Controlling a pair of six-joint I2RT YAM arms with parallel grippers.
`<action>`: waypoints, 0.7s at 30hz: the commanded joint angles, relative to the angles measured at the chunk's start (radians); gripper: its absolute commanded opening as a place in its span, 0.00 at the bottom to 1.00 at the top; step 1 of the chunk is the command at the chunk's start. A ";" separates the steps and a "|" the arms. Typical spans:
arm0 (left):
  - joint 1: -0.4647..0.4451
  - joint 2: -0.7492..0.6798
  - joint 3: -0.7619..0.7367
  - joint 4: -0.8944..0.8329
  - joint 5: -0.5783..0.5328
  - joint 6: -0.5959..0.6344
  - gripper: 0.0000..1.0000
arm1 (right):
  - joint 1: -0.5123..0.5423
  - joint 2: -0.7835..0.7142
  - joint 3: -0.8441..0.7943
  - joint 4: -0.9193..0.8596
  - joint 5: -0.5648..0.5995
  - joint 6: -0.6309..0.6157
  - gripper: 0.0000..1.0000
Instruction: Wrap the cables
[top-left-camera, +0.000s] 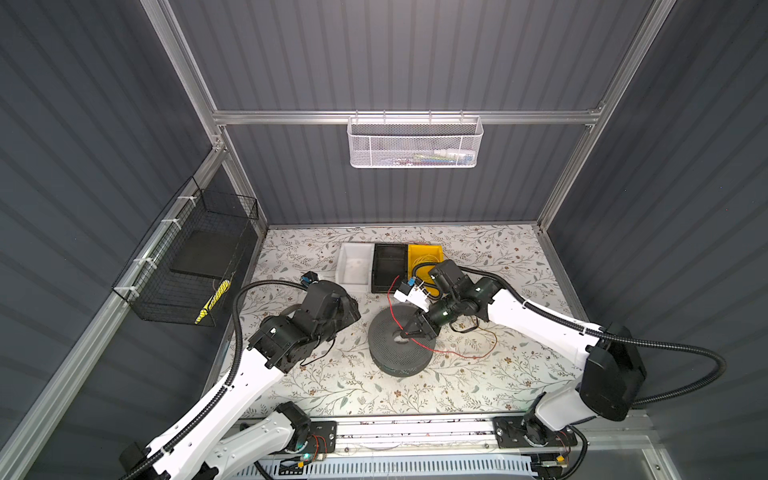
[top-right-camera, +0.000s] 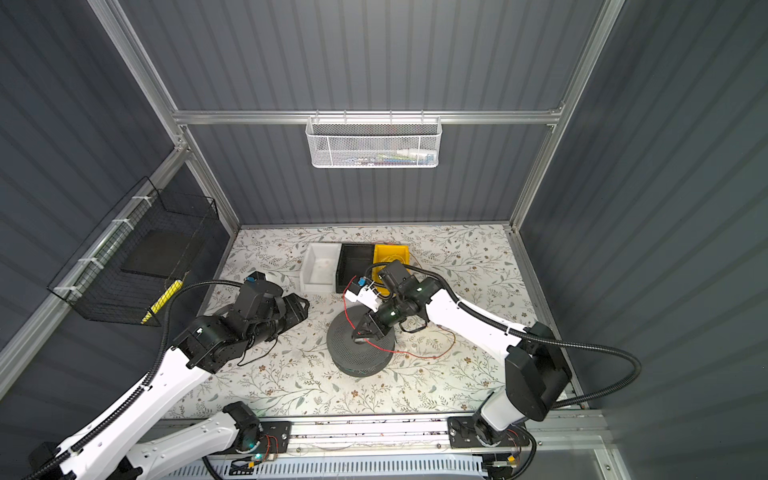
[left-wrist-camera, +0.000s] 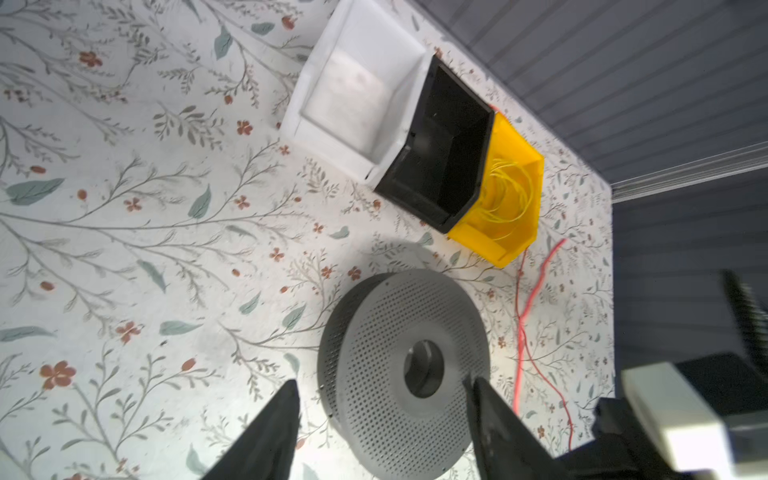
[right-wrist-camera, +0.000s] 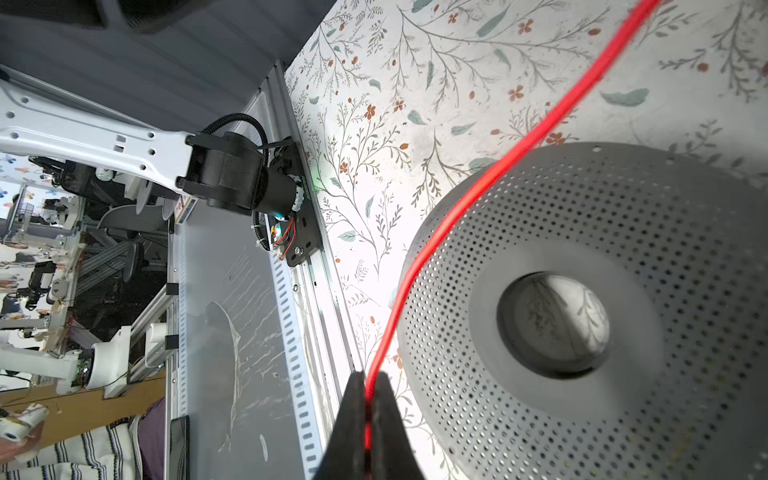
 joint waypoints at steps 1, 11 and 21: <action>0.009 0.014 -0.155 0.057 0.187 0.029 0.65 | 0.004 -0.044 -0.036 0.000 -0.069 0.010 0.00; 0.010 0.047 -0.489 0.593 0.438 -0.011 0.63 | -0.008 -0.104 -0.066 -0.010 -0.056 0.009 0.00; 0.080 0.058 -0.651 0.871 0.543 -0.048 0.59 | -0.008 -0.075 -0.049 0.010 -0.060 0.026 0.00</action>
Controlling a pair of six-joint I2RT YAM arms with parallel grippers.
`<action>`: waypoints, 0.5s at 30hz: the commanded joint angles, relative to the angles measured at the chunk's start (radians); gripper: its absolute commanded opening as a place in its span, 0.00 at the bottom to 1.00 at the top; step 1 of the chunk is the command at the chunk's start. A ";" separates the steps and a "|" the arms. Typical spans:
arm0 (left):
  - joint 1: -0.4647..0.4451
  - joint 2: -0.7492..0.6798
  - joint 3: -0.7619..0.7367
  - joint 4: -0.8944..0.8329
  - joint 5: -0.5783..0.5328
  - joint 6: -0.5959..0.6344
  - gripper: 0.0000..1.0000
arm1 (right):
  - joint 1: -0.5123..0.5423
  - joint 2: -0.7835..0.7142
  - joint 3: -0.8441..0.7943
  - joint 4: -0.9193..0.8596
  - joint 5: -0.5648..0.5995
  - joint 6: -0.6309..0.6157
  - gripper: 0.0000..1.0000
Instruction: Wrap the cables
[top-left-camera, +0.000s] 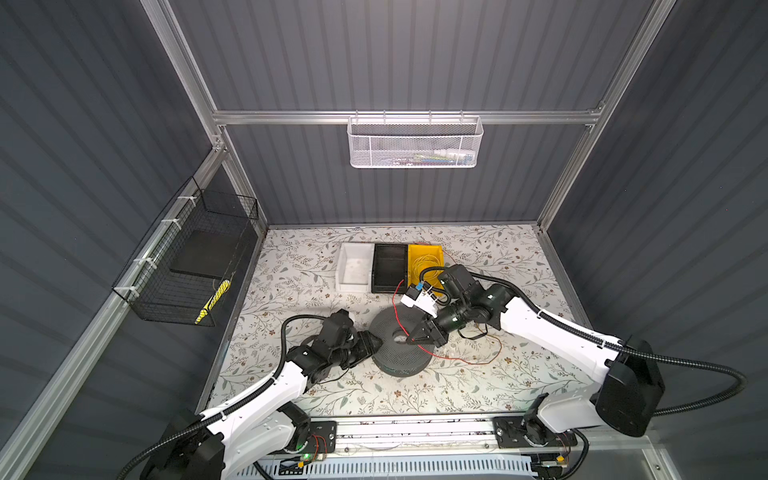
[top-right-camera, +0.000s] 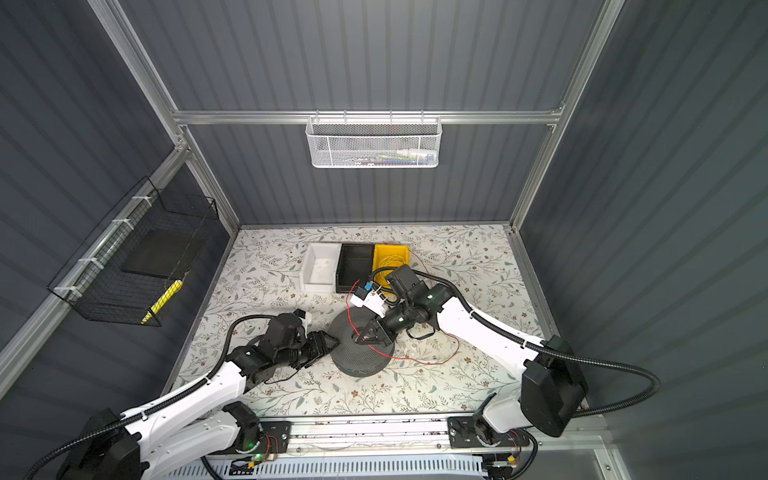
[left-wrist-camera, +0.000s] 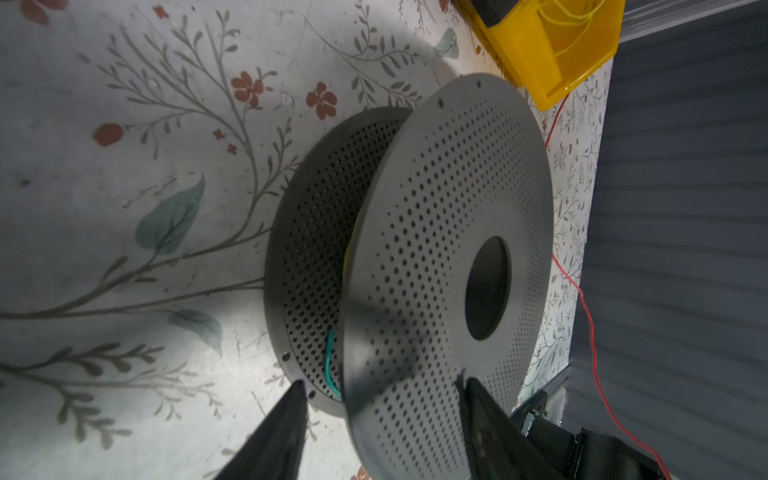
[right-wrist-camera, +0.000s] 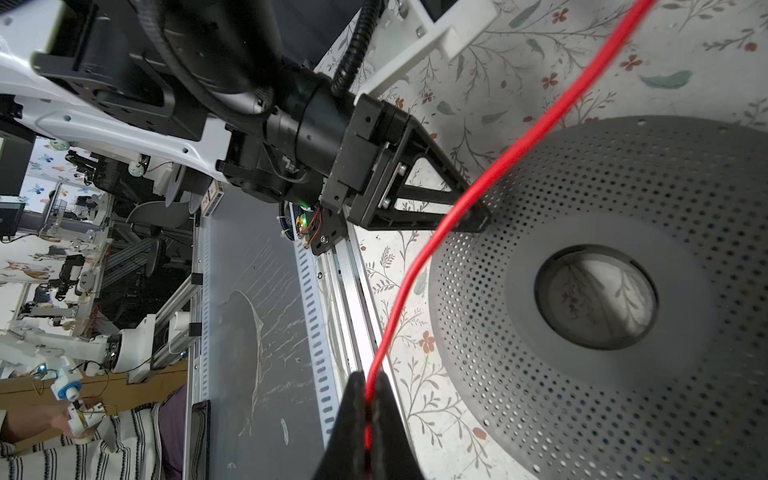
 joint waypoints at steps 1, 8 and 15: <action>0.018 -0.001 -0.053 0.172 0.061 -0.024 0.59 | -0.003 0.009 0.016 0.002 -0.018 0.015 0.00; 0.020 0.035 -0.120 0.331 0.091 -0.011 0.53 | -0.003 0.038 0.034 -0.010 -0.005 0.016 0.00; 0.021 0.143 -0.174 0.536 0.158 -0.064 0.43 | -0.001 0.038 0.030 -0.006 -0.005 0.018 0.00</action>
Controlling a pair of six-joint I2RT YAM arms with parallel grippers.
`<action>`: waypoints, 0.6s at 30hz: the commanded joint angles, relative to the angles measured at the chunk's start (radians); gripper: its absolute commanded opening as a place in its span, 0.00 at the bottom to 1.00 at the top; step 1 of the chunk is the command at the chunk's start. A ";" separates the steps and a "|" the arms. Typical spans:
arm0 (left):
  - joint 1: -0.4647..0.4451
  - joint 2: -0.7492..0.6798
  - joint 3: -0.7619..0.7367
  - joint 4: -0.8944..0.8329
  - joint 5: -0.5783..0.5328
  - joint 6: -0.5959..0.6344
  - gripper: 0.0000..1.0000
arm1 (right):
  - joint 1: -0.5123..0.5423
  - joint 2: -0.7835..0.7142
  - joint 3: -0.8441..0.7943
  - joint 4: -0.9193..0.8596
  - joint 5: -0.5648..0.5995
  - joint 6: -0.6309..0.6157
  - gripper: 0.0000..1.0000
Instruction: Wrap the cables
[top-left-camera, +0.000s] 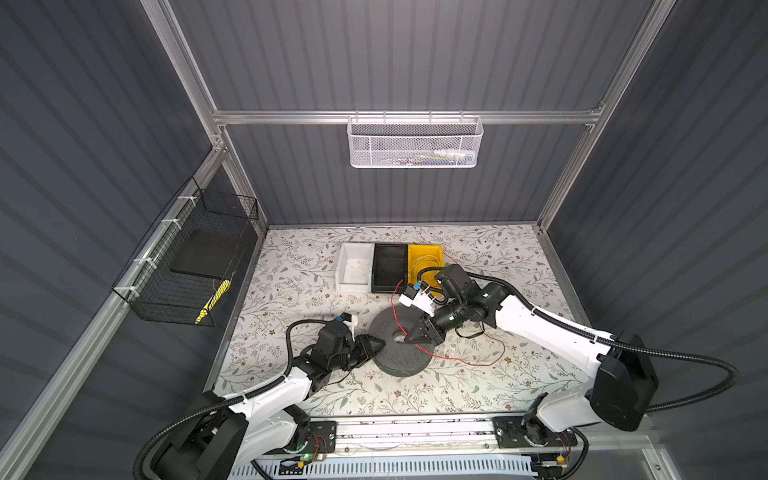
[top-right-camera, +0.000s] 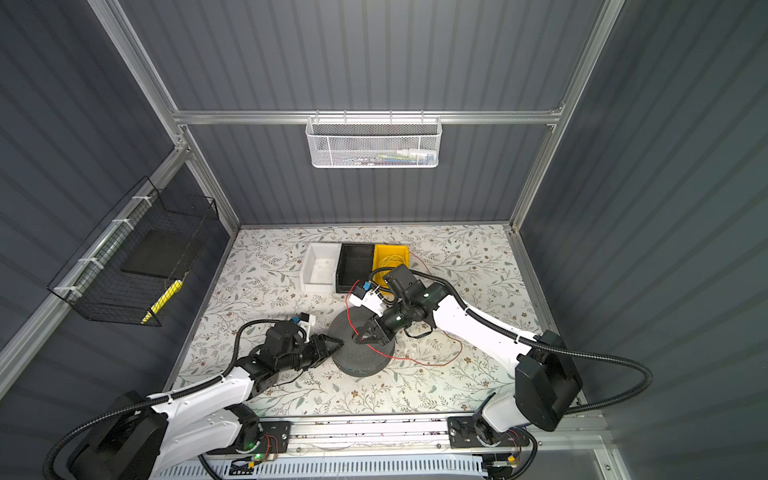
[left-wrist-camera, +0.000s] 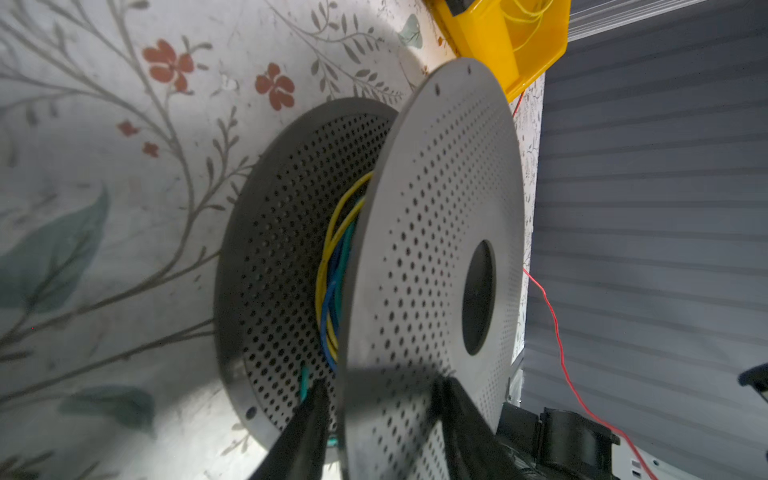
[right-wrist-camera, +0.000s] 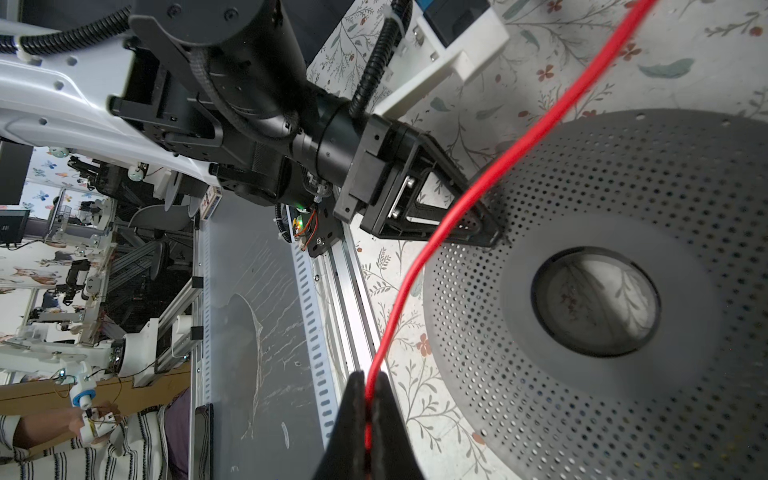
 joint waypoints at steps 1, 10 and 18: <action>0.003 0.035 -0.032 0.132 0.033 -0.034 0.39 | -0.001 0.004 0.021 -0.016 -0.004 0.001 0.00; 0.003 0.019 0.023 -0.021 -0.003 -0.022 0.05 | -0.001 -0.013 0.010 -0.025 0.025 -0.004 0.00; 0.003 -0.044 0.414 -0.735 -0.212 0.134 0.00 | -0.013 -0.058 0.008 -0.051 0.080 -0.029 0.00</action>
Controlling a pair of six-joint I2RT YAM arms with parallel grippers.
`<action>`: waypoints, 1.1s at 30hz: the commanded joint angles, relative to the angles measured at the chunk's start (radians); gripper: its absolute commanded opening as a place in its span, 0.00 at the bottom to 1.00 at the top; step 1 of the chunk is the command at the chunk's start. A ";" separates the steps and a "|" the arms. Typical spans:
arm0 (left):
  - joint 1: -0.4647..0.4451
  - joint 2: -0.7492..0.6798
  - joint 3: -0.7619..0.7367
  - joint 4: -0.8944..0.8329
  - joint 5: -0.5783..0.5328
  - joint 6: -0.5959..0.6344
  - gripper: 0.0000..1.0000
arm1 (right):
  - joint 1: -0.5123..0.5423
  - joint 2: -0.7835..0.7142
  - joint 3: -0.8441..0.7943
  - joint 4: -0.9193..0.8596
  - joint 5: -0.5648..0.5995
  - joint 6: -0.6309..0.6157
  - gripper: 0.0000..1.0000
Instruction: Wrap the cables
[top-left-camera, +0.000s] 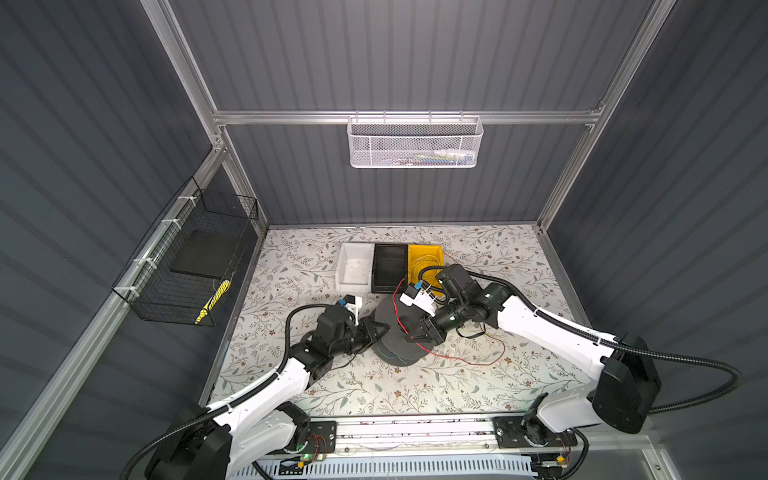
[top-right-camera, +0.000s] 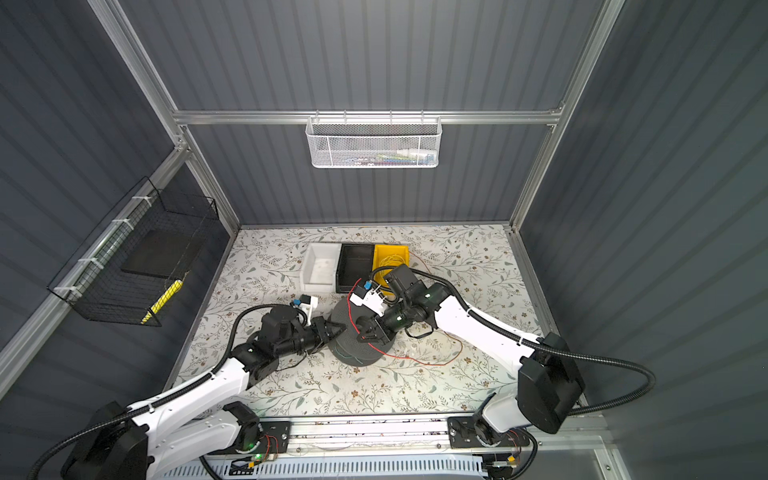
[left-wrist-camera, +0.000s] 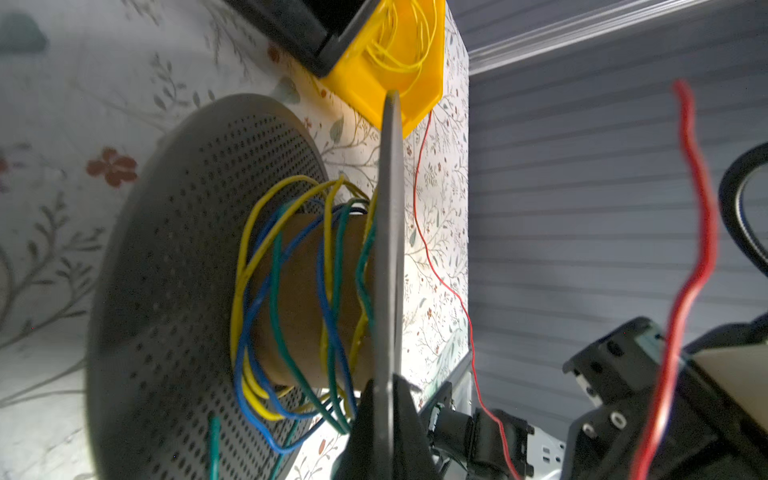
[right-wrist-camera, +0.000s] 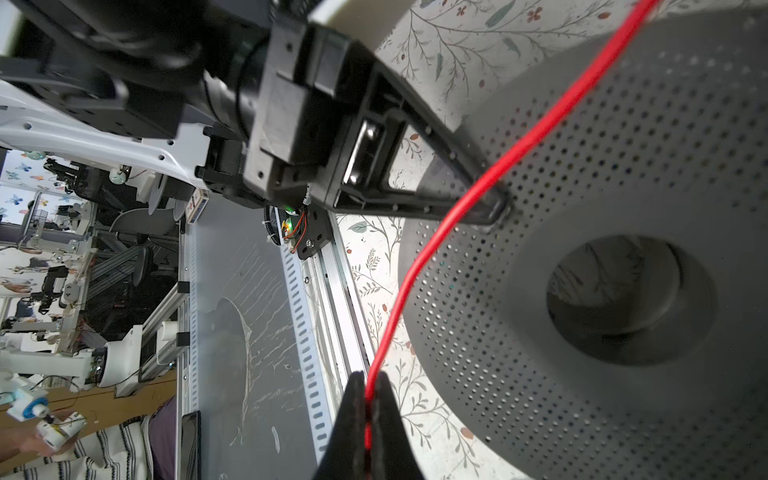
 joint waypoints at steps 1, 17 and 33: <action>0.005 0.046 0.194 -0.518 -0.187 0.160 0.00 | -0.022 -0.036 0.003 -0.045 0.032 -0.027 0.00; -0.187 0.530 0.991 -1.167 -0.541 0.270 0.00 | -0.109 -0.102 -0.160 0.166 0.003 0.097 0.00; -0.265 0.582 0.972 -1.037 -0.442 0.156 0.35 | -0.109 -0.216 -0.223 0.154 -0.064 0.115 0.00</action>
